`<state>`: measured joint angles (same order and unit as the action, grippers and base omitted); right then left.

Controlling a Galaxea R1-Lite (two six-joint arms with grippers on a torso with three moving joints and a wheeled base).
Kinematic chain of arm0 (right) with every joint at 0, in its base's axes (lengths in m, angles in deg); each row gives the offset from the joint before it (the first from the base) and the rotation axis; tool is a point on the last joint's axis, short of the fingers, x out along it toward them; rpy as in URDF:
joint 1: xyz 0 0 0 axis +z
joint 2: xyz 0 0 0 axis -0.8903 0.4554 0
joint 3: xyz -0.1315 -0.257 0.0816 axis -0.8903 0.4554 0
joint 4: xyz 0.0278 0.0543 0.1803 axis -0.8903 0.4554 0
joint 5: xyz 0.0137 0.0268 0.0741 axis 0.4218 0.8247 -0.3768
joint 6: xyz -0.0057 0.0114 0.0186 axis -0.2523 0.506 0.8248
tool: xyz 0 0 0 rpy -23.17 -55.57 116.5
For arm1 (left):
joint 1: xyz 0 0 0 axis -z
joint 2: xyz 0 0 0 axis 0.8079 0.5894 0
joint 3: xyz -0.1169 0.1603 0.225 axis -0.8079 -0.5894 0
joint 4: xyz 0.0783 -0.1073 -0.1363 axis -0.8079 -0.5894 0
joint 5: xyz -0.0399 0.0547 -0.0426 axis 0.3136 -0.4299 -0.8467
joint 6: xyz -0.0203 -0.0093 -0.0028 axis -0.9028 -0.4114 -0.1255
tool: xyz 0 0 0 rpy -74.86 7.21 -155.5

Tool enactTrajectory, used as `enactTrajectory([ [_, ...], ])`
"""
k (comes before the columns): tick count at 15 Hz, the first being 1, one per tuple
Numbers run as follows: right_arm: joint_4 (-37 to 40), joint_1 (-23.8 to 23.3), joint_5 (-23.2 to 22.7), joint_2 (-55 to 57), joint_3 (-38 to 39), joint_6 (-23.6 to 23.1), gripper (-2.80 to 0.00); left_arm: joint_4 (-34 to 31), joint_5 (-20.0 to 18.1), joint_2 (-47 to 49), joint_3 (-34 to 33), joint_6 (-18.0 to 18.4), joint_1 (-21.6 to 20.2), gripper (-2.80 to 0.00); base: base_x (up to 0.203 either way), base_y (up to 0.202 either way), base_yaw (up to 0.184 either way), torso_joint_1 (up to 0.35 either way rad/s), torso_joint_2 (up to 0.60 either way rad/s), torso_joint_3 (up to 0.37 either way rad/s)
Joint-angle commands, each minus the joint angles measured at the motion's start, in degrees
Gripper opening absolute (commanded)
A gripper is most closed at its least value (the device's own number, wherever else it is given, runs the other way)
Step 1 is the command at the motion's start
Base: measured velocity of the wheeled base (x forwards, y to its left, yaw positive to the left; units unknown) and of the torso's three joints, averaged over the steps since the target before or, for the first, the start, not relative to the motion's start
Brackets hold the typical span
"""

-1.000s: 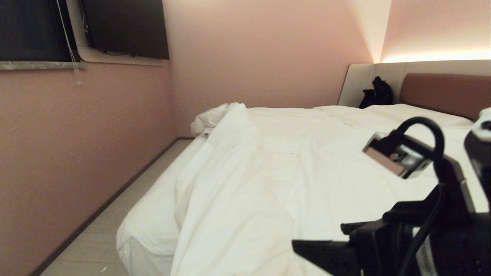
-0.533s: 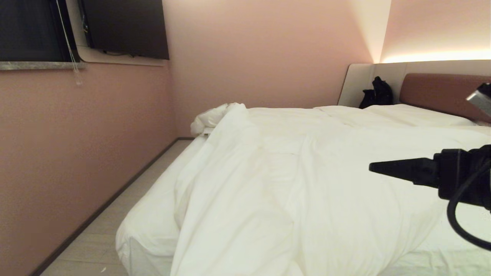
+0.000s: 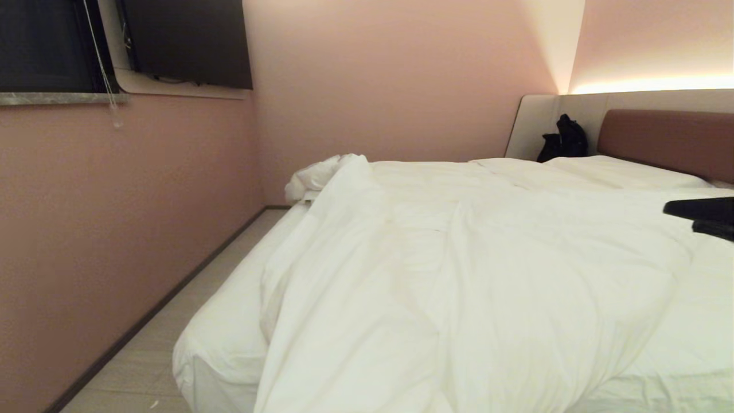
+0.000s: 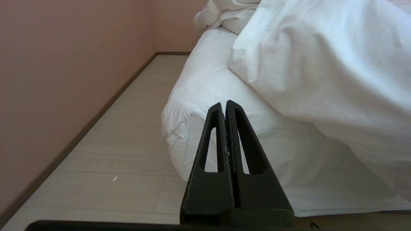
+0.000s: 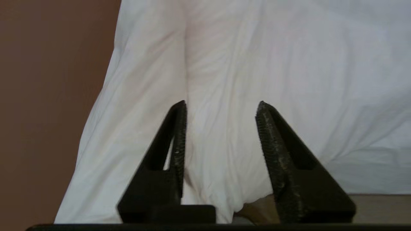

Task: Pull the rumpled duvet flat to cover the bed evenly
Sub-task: Flatten the corners of the folded blanket

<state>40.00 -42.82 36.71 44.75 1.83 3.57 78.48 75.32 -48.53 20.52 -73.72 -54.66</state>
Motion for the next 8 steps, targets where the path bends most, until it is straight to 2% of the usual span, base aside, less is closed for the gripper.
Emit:
enactTrajectory([
  [1,0.33,-3.31,0.55,-3.93,-0.52,-0.21,-2.80,-0.02,-0.02,0.01,0.00,0.00,-0.02,-2.80,0.000,0.000,0.000,0.000,0.00,0.000],
  [2,0.35,-3.77,0.71,-4.29,-0.52,-0.59,-2.80,-0.02,-0.02,0.01,0.00,0.00,-0.02,-2.80,0.000,0.000,0.000,0.000,0.00,0.000],
  [5,1.10,-11.60,1.52,-13.66,-0.23,-2.54,-2.80,-0.02,-0.02,0.01,0.00,0.00,-0.02,-2.80,0.000,0.000,0.000,0.000,0.00,0.000],
  [8,3.77,-14.69,3.84,-20.99,0.94,-5.23,-2.80,-0.02,-0.02,0.01,0.00,0.00,-0.02,-2.80,0.000,0.000,0.000,0.000,0.00,0.000],
])
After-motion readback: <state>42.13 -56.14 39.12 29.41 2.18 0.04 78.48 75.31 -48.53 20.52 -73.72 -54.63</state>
